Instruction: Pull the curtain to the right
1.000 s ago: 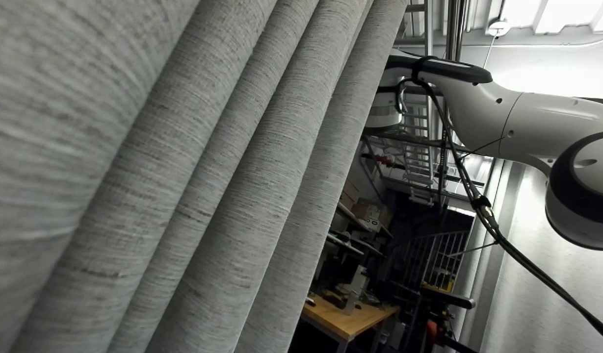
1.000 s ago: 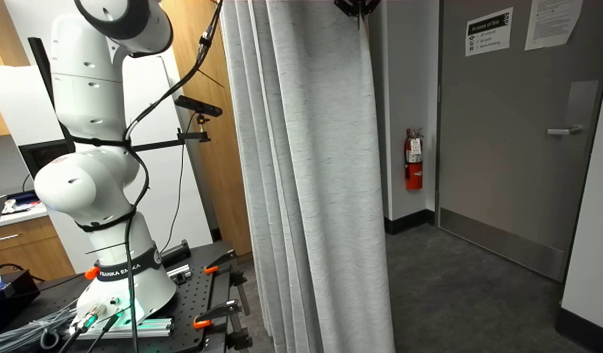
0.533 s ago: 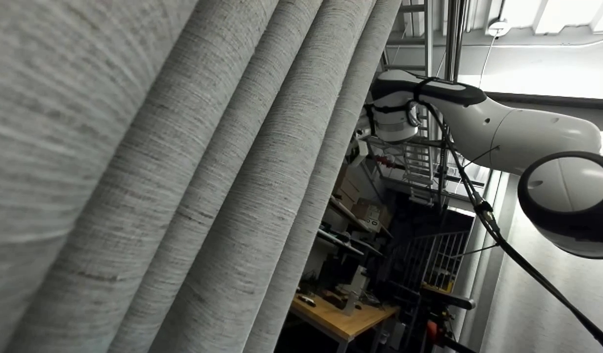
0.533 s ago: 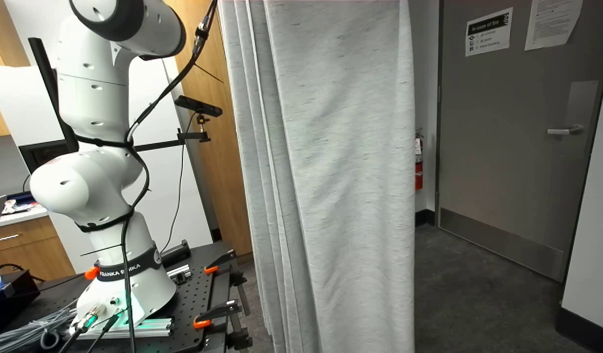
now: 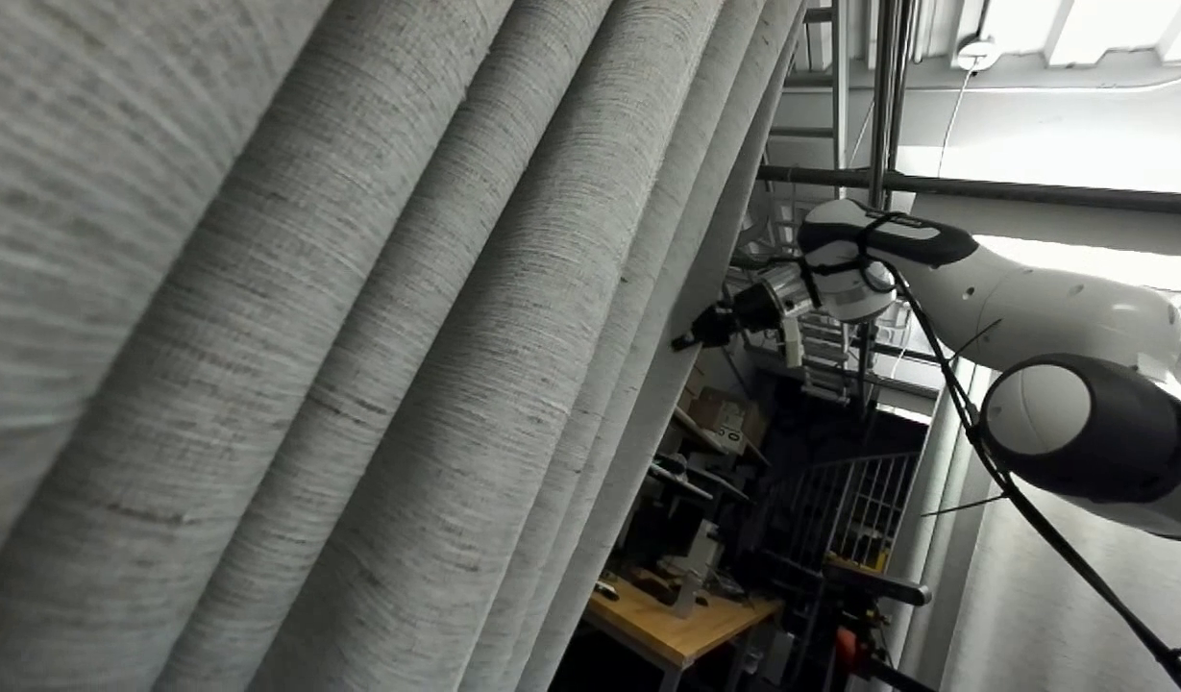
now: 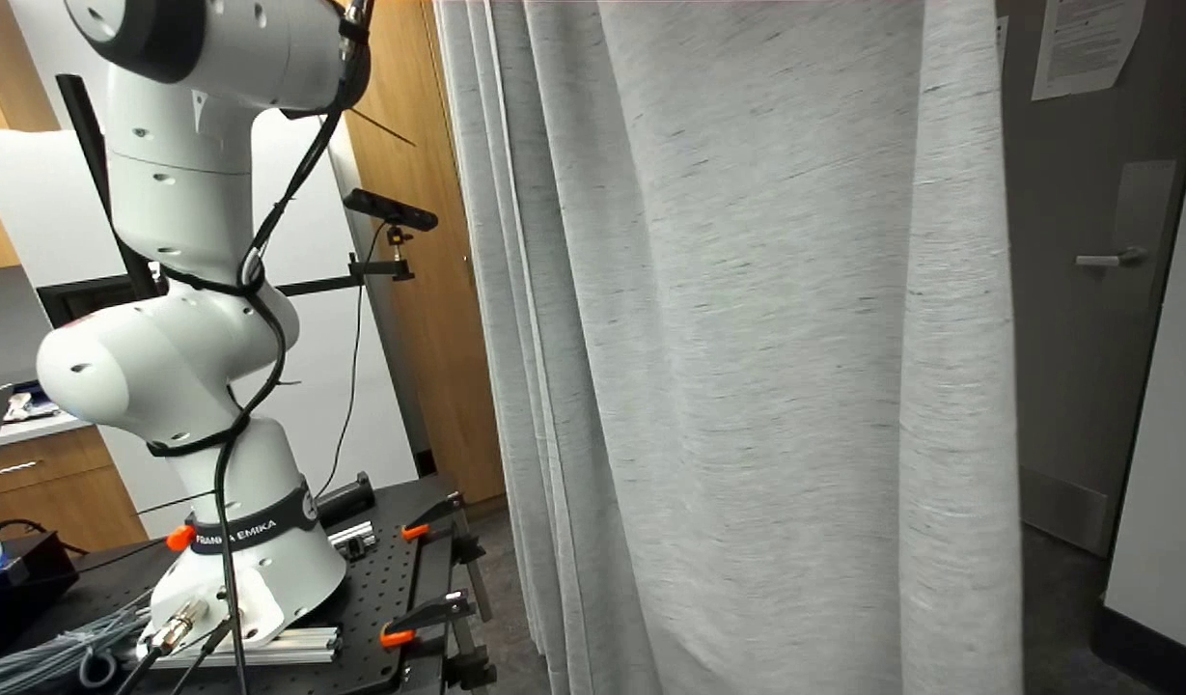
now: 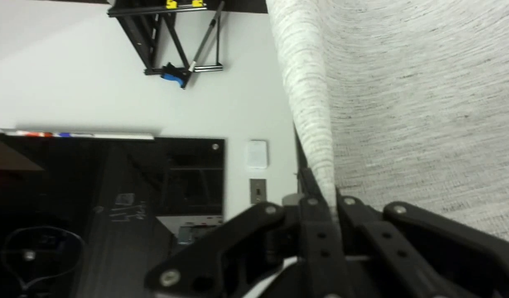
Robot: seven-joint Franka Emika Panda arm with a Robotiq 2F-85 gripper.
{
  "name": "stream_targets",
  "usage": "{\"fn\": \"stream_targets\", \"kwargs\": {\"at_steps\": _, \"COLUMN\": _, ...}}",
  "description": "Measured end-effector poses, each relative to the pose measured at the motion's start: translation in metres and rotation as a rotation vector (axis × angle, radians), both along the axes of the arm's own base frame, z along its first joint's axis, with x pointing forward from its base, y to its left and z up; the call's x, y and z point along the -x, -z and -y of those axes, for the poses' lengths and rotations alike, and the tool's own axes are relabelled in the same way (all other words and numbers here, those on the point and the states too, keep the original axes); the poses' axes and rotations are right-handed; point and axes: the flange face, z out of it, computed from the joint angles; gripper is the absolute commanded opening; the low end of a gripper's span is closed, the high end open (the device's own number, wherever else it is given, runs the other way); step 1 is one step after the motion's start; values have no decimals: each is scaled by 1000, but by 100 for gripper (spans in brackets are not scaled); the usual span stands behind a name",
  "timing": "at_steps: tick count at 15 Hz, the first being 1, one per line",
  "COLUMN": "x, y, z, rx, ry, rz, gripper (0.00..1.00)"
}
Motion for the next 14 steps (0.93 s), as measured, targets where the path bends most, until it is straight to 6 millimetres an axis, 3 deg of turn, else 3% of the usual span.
{"fn": "stream_targets", "kwargs": {"at_steps": 6, "x": 71, "y": 21, "z": 142, "rx": -46, "ry": 311, "rz": -33, "gripper": 0}}
{"fn": "stream_targets", "kwargs": {"at_steps": 11, "x": 143, "y": 22, "z": 222, "rx": -93, "ry": 548, "rz": -26, "gripper": 0}}
{"fn": "stream_targets", "kwargs": {"at_steps": 14, "x": 164, "y": 16, "z": 242, "rx": -135, "ry": 665, "rz": 1, "gripper": 0}}
